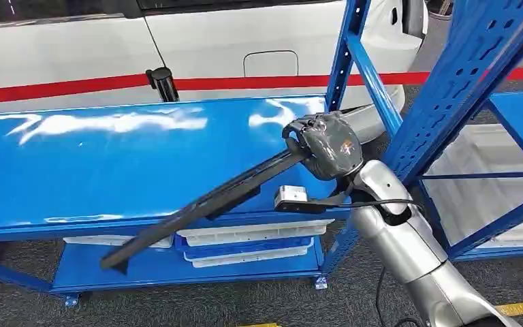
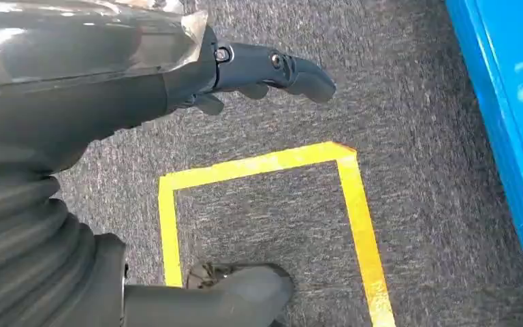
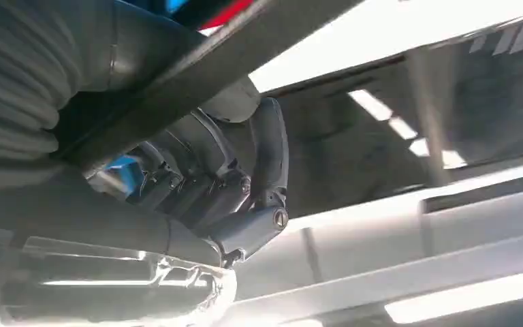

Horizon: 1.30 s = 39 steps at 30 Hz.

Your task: Take the parts from the cabinet and place them on the table.

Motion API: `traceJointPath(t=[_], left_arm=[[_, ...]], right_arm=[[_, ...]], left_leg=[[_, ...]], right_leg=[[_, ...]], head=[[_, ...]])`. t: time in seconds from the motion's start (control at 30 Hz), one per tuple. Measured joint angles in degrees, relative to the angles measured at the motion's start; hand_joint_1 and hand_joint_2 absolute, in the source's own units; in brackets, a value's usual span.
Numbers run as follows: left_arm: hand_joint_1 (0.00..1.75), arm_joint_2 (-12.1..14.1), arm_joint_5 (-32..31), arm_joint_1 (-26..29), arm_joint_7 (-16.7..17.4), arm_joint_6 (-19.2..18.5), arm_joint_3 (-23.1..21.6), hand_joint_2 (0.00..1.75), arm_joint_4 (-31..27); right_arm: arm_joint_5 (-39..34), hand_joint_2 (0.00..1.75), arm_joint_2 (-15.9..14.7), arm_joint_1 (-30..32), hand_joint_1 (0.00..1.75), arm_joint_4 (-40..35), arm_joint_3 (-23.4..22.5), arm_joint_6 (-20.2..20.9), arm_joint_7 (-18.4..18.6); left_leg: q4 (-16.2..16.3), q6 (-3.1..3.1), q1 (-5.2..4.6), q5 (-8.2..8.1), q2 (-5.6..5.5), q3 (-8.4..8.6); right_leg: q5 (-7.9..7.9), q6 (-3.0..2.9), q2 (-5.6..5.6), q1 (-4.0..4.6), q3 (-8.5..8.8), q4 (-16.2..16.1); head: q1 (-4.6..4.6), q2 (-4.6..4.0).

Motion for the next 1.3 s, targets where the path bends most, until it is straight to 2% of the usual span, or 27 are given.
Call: traceJointPath(t=[0.07,0.13,0.17,0.23,0.27,0.3,0.37,0.43,0.47,0.5,0.53,0.63,0.67,0.7,0.73,0.8,0.83,0.9,0.97,1.0,1.03,1.1,1.17,1.2,1.23,1.27,1.3], left_arm=[[0.0,0.0,0.0,0.1,0.0,0.0,0.0,1.75,0.0],[0.0,0.0,0.0,0.2,0.0,0.0,0.0,1.75,0.0],[0.0,-0.1,0.0,0.3,0.0,0.0,0.0,1.75,0.1],[0.0,-0.1,0.0,0.3,-0.1,0.1,0.0,1.75,0.1],[0.0,-0.1,-0.1,0.3,-0.1,0.1,0.0,1.75,0.1],[0.0,-0.1,-0.2,0.4,-0.1,0.1,0.0,1.75,0.1],[0.0,-0.1,-0.4,0.5,-0.1,0.1,0.0,1.75,0.1],[0.0,-0.2,-0.6,0.6,-0.1,0.1,0.0,1.75,0.1],[0.0,-0.2,-0.7,0.6,-0.1,0.1,0.0,1.75,0.1],[0.0,-0.2,-0.7,0.6,-0.1,0.0,0.0,1.75,0.0],[0.0,-0.2,-0.7,0.6,0.0,0.0,0.0,1.75,0.0],[0.0,-0.2,-0.7,0.8,0.0,0.0,0.0,1.75,0.1],[0.0,-0.2,-0.7,0.9,0.1,0.0,0.0,1.75,0.1],[0.0,-0.1,-0.7,0.9,0.2,0.0,0.0,1.75,0.1],[0.0,-0.2,-0.7,1.0,0.2,0.0,0.0,1.75,0.1],[0.0,-0.2,-0.8,0.9,0.2,0.0,0.0,1.75,0.1],[0.0,-0.2,-0.9,0.9,0.2,0.0,0.0,1.75,0.1],[0.0,-0.2,-1.1,0.9,0.4,-0.1,0.0,1.75,0.1],[0.0,-0.1,-1.3,0.9,0.6,-0.1,0.0,1.75,0.1],[0.0,-0.1,-1.4,0.8,0.7,-0.2,0.0,1.75,0.1],[0.0,-0.1,-1.4,0.7,0.7,-0.3,0.0,1.75,0.1],[0.0,-0.1,-1.5,0.6,0.7,-0.3,0.0,1.75,0.1],[0.0,-0.2,-1.7,0.6,0.8,-0.6,0.0,1.75,0.1],[0.0,-0.2,-1.7,0.5,0.9,-0.6,0.0,1.75,0.1],[0.0,-0.2,-1.8,0.5,0.9,-0.6,0.0,1.75,0.1],[0.0,-0.1,-1.8,0.6,1.0,-0.8,0.0,1.75,0.1],[0.0,-0.1,-1.8,0.6,1.0,-0.8,0.0,1.75,0.1]], right_arm=[[-0.8,1.75,-0.1,0.3,1.69,-0.7,0.3,0.0,-1.0],[-1.7,1.75,-0.1,0.8,1.69,-1.9,0.6,0.3,-2.0],[-1.9,1.75,-0.4,1.0,1.69,-2.2,0.7,0.7,-2.3],[-2.1,1.75,-0.4,1.1,1.69,-3.0,0.8,1.1,-2.3],[-1.9,1.75,-0.4,1.1,1.69,-3.4,1.0,1.4,-2.3],[-1.7,1.75,-0.5,1.2,1.69,-3.6,1.1,1.6,-2.1],[-1.4,1.75,-0.5,1.4,1.69,-3.6,1.4,1.9,-1.7],[-1.2,1.75,-0.5,1.5,1.69,-4.0,1.5,1.9,-1.4],[-1.2,1.75,-0.5,1.4,1.69,-4.1,1.5,1.9,-1.4],[-1.2,1.75,-0.6,1.4,1.69,-4.4,1.5,1.9,-1.4],[-1.2,1.75,-0.6,1.4,1.69,-4.5,1.5,1.8,-1.4],[-1.2,1.75,-0.9,1.6,1.69,-4.7,1.5,1.8,-1.4],[-1.2,1.75,-1.0,1.8,1.69,-4.7,1.5,1.8,-1.4],[-1.2,1.75,-1.0,1.8,1.69,-4.7,1.5,1.8,-1.4],[-1.2,1.75,-1.1,1.9,1.69,-4.8,1.5,1.8,-1.4],[-1.1,1.75,-1.1,2.1,1.69,-4.9,1.6,1.8,-1.4],[-1.0,1.75,-1.1,2.3,1.69,-4.9,1.6,1.8,-1.4],[-0.7,1.75,-1.3,2.9,1.69,-4.9,1.6,1.7,-1.2],[-0.4,1.75,-1.5,3.2,1.69,-4.9,1.5,1.7,-1.0],[-0.2,1.75,-1.6,3.2,1.69,-4.9,1.5,1.7,-1.0],[0.0,1.75,-1.7,3.2,1.69,-5.2,1.4,1.7,-0.9],[0.1,1.75,-1.7,3.2,1.69,-5.4,1.3,1.6,-0.9],[0.4,1.75,-1.8,3.4,1.69,-5.5,1.3,1.6,-0.7],[0.4,1.75,-2.2,3.4,1.69,-5.5,1.3,1.6,-0.7],[0.6,1.75,-2.3,3.4,1.69,-5.6,1.3,1.6,-0.5],[0.7,1.75,-2.3,3.4,1.69,-5.7,1.3,1.6,-0.4],[0.8,1.75,-2.3,3.4,1.69,-5.7,1.3,1.6,-0.3]], left_leg=[[0.3,0.25,-0.45,1.1,-0.09,-0.71],[0.2,1.18,-0.86,1.96,-0.06,-1.22],[-0.7,1.73,-0.09,3.41,0.16,-1.92],[-1.0,2.61,-0.33,4.94,0.42,-2.92],[-0.9,2.61,-0.36,5.76,0.51,-3.91],[-0.9,2.59,-0.36,6.37,0.6,-4.76],[-0.8,2.42,-0.36,7.53,0.72,-6.35],[-0.6,1.98,-0.28,8.59,0.76,-7.86],[-0.4,1.64,-0.24,8.97,0.75,-8.42],[-0.1,1.29,-0.27,9.24,0.74,-8.75],[0.3,0.9,-0.48,9.51,0.67,-9.44],[0.5,0.1,-0.5,10.49,0.66,-9.95],[0.6,-0.3,-0.24,10.59,0.67,-10.32],[1.6,-0.59,-0.03,8.65,0.52,-11.05],[3.8,-0.78,-0.01,5.38,0.48,-11.76],[12.2,-1.27,0.13,-0.9,0.32,-13.99],[15.5,-1.5,0.23,-1.94,0.32,-14.59],[16.2,-1.58,0.39,0.17,0.34,-13.15],[8.9,-1.66,0.67,4.06,0.35,-7.5],[4.0,-1.69,0.91,4.11,0.31,-4.0],[0.7,-1.69,0.42,2.68,0.05,-2.08],[0.7,-0.9,0.18,3.1,-0.19,-2.98],[0.4,0.62,-0.15,4.3,-0.08,-3.64],[0.0,1.35,0.1,5.1,0.41,-3.97],[0.0,2.12,-0.05,5.74,0.3,-4.62],[0.0,2.66,-0.16,6.31,0.39,-5.33],[0.0,2.66,-0.34,6.92,0.4,-6.08]], right_leg=[[0.88,0.92,-0.12,0.05,0.09,-0.3],[2.11,1.83,-0.15,-0.15,0.19,-1.2],[1.95,2.02,-0.23,0.27,-0.27,-1.0],[-3.64,0.82,-0.14,0.18,-2.22,3.1],[-7.22,0.38,-0.13,0.06,-3.41,8.3],[-9.35,0.45,-0.15,-0.06,-4.45,12.9],[-9.94,1.55,-0.14,-0.2,-4.25,17.7],[-7.51,2.99,-0.15,-0.54,1.02,12.7],[-6.85,3.27,-0.17,-0.74,5.0,7.4],[-7.72,3.02,-0.16,-0.86,8.58,2.4],[-8.9,2.59,-0.04,-0.23,11.14,-1.0],[-8.7,1.72,0.06,-0.09,9.83,-0.9],[-8.17,0.88,-0.02,-0.83,9.04,-1.1],[-7.64,0.3,-0.11,-0.79,9.05,-1.1],[-7.2,-0.43,-0.17,-0.78,8.41,-1.1],[-6.09,-0.82,-0.31,-0.55,7.18,-1.0],[-5.62,-0.84,-0.33,-0.46,6.61,-0.9],[-4.8,-0.48,-0.36,-0.47,5.43,-0.8],[-4.08,0.17,-0.34,-0.69,4.37,-0.5],[-3.78,0.42,-0.33,-0.71,4.08,-0.3],[-3.46,0.91,-0.26,-0.32,3.58,-0.2],[-2.55,1.83,-0.34,-0.21,3.62,-0.5],[-1.27,2.94,-0.27,0.14,3.32,-1.1],[-2.55,2.83,-0.26,-0.34,2.57,-0.4],[-5.18,2.16,-0.23,-0.05,1.45,1.9],[-8.32,1.4,-0.23,-0.12,0.17,5.9],[-10.84,1.06,-0.23,-0.12,-1.04,10.5]], head=[[0.13,0.0],[0.05,-0.02],[0.15,0.0],[0.26,0.0],[0.17,0.0],[0.17,-0.02],[0.2,0.0],[0.22,0.0],[0.2,0.0],[0.26,0.0],[0.28,0.0],[0.02,0.0],[0.0,0.0],[0.04,0.0],[-0.17,0.0],[-0.24,0.0],[-0.29,0.0],[-0.28,0.0],[-0.31,0.0],[-0.37,0.0],[-0.37,0.0],[-0.28,-0.02],[-0.42,0.0],[-0.48,0.0],[-0.29,0.0],[-0.09,0.0],[0.0,0.0]])
